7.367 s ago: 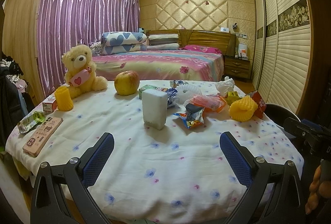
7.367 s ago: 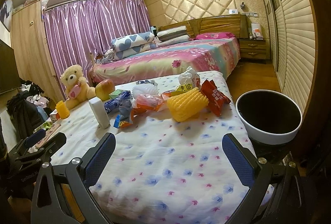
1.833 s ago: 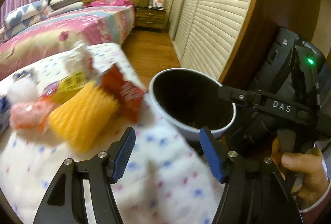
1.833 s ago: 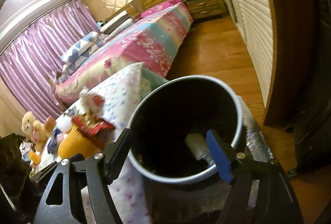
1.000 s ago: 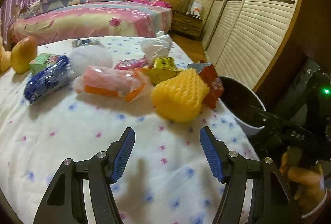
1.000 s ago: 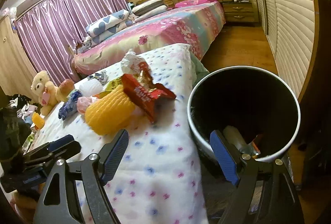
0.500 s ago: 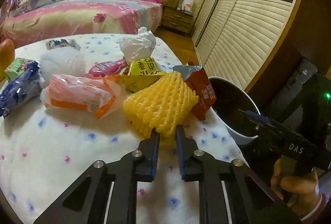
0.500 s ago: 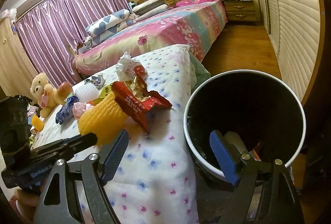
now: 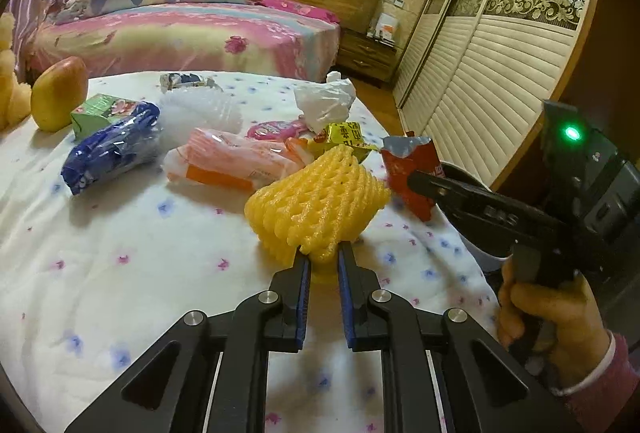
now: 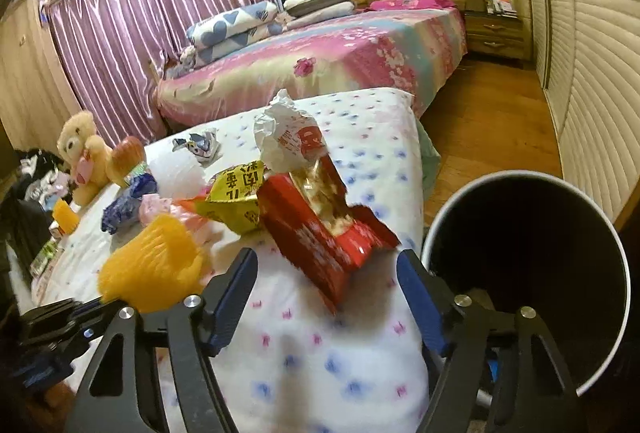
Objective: Collect trash
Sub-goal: 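Grasp the red chip bag with the right tool while the left holds the yellow net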
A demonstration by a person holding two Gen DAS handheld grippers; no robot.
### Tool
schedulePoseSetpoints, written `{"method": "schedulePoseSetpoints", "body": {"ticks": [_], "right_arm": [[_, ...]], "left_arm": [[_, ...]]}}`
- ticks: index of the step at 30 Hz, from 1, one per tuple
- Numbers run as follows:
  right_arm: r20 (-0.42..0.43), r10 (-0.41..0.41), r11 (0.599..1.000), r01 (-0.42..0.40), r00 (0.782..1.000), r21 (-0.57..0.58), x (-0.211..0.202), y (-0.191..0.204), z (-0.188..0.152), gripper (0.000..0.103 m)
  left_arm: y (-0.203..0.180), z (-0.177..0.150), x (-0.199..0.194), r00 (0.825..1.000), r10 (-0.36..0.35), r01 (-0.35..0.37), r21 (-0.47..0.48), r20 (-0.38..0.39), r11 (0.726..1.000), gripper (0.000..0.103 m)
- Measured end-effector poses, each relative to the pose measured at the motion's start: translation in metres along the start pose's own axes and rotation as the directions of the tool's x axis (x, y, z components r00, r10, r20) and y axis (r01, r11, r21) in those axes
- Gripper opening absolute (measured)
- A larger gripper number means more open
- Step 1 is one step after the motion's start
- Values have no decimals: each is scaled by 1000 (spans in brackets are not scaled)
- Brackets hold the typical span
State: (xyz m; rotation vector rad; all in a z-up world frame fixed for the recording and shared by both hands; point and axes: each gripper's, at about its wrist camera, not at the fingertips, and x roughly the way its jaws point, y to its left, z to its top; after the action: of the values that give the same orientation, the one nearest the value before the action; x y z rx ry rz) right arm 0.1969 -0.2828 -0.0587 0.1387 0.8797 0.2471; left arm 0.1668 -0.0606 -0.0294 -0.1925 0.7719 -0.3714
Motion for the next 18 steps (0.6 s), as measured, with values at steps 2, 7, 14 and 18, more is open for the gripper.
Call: {"method": "schedulePoseSetpoints", "body": {"ticks": [2, 7, 14, 18], "right_arm": [[-12, -3, 1000, 3, 1000, -7, 6, 2, 4, 58], [-28, -11, 1000, 11, 1000, -7, 10, 2, 4, 23], [-2, -6, 1000, 6, 1000, 0, -7, 5, -4, 16], [9, 5, 1000, -6, 1000, 29, -22, 3, -11, 16]], "left_arm": [[-2, 0, 0, 1000, -4, 4, 4, -1, 1000, 12], [1, -3, -3, 1000, -12, 12, 1, -4, 1000, 12], [-3, -4, -5, 1000, -31, 31, 12, 0, 999, 12], [-10, -6, -4, 999, -44, 44, 28, -1, 999, 12]]}}
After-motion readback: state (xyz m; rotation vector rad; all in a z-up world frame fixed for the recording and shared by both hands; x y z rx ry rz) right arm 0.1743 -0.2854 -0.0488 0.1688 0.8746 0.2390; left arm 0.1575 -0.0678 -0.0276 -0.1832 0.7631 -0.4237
